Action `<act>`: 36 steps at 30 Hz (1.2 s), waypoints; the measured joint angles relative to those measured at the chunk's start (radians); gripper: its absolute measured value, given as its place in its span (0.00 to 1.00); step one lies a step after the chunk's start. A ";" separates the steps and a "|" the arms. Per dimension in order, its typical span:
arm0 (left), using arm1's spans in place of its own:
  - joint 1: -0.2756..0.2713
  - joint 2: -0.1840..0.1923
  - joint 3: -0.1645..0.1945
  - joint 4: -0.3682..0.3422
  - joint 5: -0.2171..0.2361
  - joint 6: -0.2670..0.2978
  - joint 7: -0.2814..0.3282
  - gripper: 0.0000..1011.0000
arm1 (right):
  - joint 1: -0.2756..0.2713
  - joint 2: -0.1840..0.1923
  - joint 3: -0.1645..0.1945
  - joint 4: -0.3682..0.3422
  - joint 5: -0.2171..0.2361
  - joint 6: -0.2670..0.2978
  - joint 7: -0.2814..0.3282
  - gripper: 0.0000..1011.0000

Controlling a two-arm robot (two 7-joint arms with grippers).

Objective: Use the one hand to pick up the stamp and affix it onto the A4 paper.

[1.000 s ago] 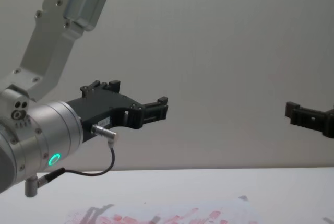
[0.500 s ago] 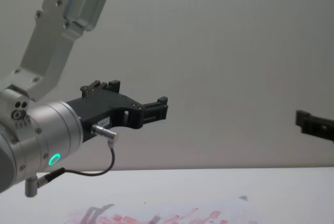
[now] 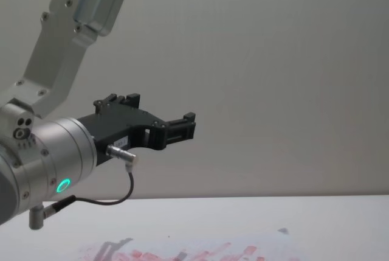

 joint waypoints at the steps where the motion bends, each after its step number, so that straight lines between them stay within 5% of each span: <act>1: 0.000 0.000 0.000 0.000 0.000 0.000 0.000 0.99 | -0.013 0.008 0.004 -0.006 0.006 0.012 -0.007 0.99; 12: 0.000 0.000 0.000 0.000 0.000 0.000 0.000 0.99 | -0.032 0.028 0.013 -0.009 0.006 0.093 0.000 0.99; 36: 0.000 0.000 0.000 0.000 0.000 0.000 0.000 0.99 | 0.070 -0.040 -0.029 0.093 -0.064 0.249 0.085 0.99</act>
